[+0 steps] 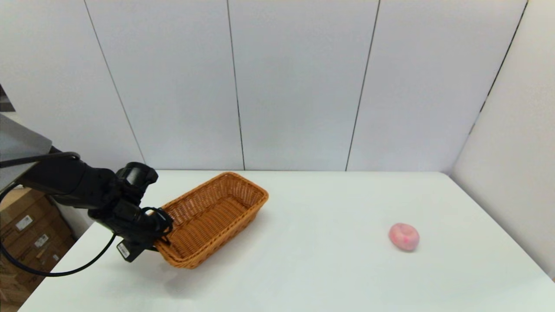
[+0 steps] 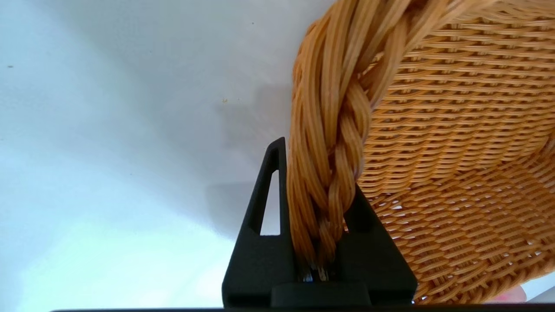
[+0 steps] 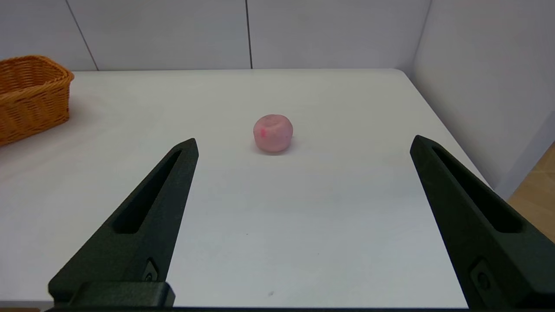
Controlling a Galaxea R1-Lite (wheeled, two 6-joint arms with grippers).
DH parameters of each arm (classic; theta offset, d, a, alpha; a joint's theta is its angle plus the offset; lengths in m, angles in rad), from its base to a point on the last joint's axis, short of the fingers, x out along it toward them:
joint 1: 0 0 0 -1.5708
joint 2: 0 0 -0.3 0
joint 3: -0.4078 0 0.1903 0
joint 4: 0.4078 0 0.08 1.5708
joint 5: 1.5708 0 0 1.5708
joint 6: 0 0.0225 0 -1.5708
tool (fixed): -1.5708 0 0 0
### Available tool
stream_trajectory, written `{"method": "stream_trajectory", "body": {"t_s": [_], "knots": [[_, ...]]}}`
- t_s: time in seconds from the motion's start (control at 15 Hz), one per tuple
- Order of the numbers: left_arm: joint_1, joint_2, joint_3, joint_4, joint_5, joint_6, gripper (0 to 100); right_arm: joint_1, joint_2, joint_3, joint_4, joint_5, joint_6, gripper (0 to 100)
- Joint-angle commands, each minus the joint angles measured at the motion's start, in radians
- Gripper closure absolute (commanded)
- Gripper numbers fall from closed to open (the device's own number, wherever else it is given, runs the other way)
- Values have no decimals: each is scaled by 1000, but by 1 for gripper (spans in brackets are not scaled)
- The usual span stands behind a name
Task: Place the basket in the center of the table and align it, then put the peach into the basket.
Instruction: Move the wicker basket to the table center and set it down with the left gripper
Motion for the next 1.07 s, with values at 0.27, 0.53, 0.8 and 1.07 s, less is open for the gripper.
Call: {"method": "stream_trajectory", "body": {"t_s": [0.27,0.53,0.8,1.07], "knots": [[-97,-258,-7,-9,-15,66,100,1,1,0,-1,0,-2,0],[-237,-264,-54,-11,-13,100,100,1,1,0,-1,0,-2,0],[-366,-194,-102,-13,-13,127,100,1,1,0,-1,0,-2,0],[-450,-67,-156,-49,-15,169,100,1,1,0,-1,0,-2,0]]}}
